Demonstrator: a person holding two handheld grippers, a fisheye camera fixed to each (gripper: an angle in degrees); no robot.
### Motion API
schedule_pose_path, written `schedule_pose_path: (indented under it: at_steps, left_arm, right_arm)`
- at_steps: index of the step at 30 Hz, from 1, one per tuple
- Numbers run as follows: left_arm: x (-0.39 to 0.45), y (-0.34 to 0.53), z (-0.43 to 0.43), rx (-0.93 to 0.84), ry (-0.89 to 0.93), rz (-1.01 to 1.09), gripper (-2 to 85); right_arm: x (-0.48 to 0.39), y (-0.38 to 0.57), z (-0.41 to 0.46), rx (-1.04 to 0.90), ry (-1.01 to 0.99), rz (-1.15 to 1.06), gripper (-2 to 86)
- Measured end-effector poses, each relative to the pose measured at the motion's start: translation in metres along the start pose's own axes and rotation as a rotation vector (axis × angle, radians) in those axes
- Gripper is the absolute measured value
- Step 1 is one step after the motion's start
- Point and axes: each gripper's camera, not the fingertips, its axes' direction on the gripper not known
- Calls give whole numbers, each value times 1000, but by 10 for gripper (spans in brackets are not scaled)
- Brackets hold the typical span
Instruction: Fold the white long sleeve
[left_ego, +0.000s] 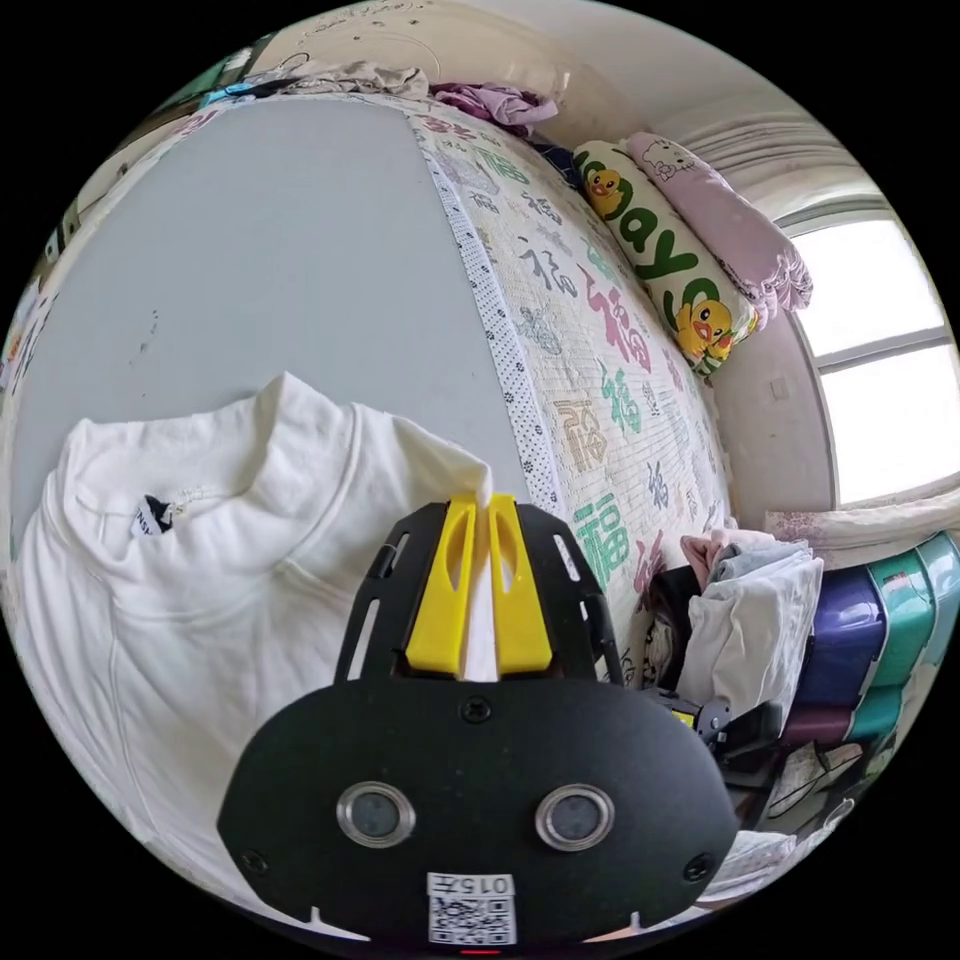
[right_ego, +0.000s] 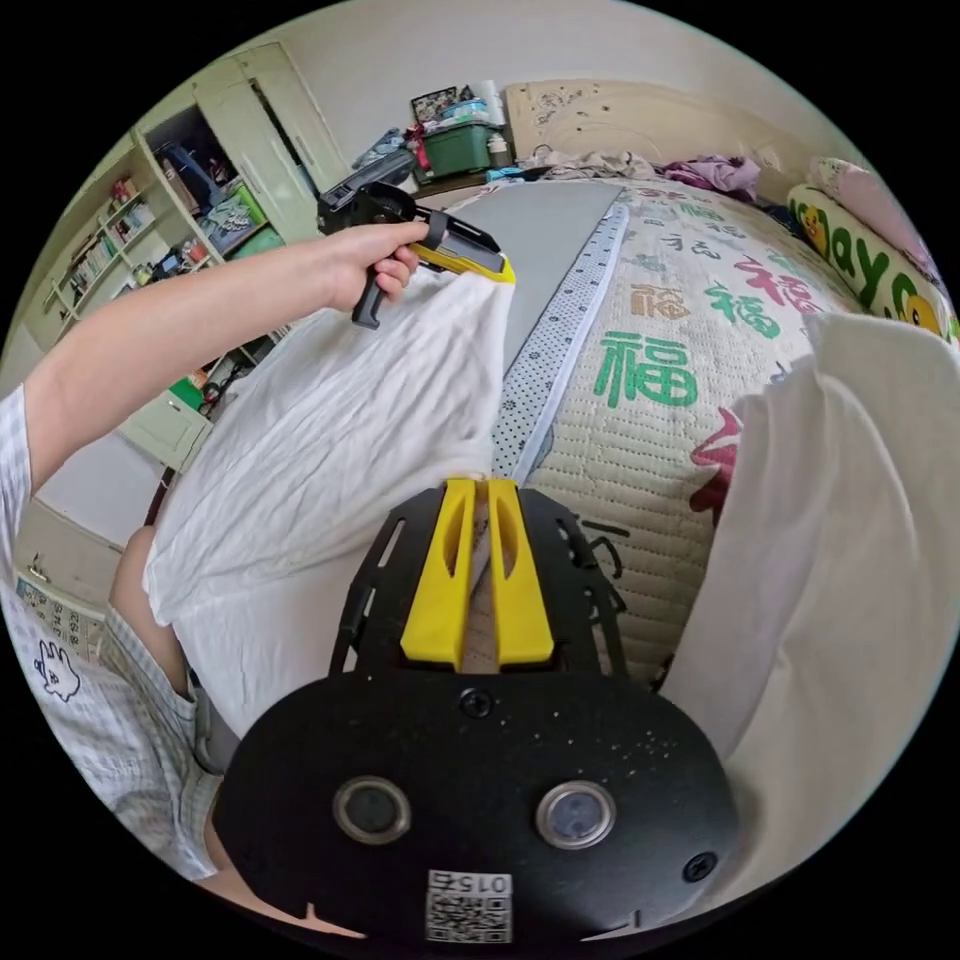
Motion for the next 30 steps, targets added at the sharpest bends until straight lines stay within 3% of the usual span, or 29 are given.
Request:
schedule_pose_path:
  at_steps: [5,9,14,18,24,26,30]
  left_arm:
    - [10,-5,4,31,-49,27,-4]
    - [1,1,24,54,-77,8,-1]
    - [-39,18,57,67,117,-70,36]
    - [-65,53,42,125,155,-73,69]
    - [-110,206,-11,156,165,39,63]
    - [-132,304,-21,163,150,42,60]
    - [-162,450,-12,160,46,-16,59]
  right_arm:
    - [-5,2,-3,-22,104,40,4]
    - [0,-1,-1,-28,70,104,4]
    - [-10,-6,-5,-15,71,111,28]
    - [-32,-4,-20,46,144,53,31]
    - [-84,10,-55,113,396,-14,-1]
    - [-108,12,-68,145,457,21,-3]
    - [-169,8,-85,120,364,-26,-4]
